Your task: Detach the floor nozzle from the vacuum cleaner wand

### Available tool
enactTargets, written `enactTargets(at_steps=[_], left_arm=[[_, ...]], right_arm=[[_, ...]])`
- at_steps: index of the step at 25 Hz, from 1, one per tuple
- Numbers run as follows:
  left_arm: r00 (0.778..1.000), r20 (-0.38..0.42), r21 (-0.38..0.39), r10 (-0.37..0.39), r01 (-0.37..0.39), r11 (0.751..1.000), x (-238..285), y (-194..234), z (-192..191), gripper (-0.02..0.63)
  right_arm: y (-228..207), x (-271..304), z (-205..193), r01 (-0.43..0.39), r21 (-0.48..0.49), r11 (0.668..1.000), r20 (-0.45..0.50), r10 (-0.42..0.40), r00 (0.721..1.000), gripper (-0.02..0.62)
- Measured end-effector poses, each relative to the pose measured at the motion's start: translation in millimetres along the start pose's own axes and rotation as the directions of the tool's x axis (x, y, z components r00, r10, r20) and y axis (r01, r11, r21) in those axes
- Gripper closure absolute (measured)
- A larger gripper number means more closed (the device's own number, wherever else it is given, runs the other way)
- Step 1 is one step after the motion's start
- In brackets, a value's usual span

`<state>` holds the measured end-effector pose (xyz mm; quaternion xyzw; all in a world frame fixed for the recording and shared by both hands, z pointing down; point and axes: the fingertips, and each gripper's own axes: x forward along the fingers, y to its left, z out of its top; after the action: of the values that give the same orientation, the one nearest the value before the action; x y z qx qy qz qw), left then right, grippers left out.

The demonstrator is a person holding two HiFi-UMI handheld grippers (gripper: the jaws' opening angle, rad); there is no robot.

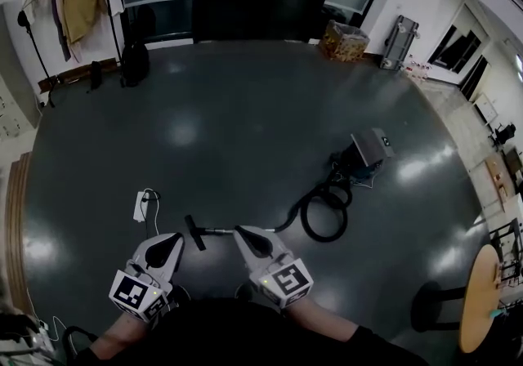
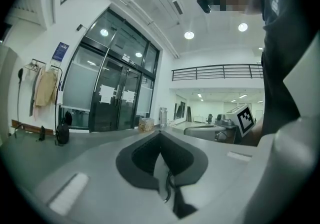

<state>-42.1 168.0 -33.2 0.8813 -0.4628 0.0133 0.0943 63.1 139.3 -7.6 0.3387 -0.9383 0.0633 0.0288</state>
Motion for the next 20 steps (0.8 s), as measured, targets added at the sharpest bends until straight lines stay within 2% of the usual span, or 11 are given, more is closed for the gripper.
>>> enactTargets(at_steps=[7, 13, 20], left_arm=[[0.999, 0.005, 0.031, 0.043, -0.043, 0.999, 24, -16, 5, 0.604], [0.995, -0.009, 0.041, 0.098, -0.097, 0.994, 40, -20, -6, 0.604], [0.991, -0.021, 0.004, 0.131, -0.131, 0.991, 51, 38, -27, 0.604]], right_arm=[[-38, -26, -9, 0.012, 0.031, 0.999, 0.01, -0.013, 1.0, 0.595], [-70, -40, -33, 0.012, 0.071, 0.997, -0.028, -0.01, 1.0, 0.595], [-75, 4, -57, 0.011, 0.065, 0.998, -0.101, -0.004, 0.995, 0.595]])
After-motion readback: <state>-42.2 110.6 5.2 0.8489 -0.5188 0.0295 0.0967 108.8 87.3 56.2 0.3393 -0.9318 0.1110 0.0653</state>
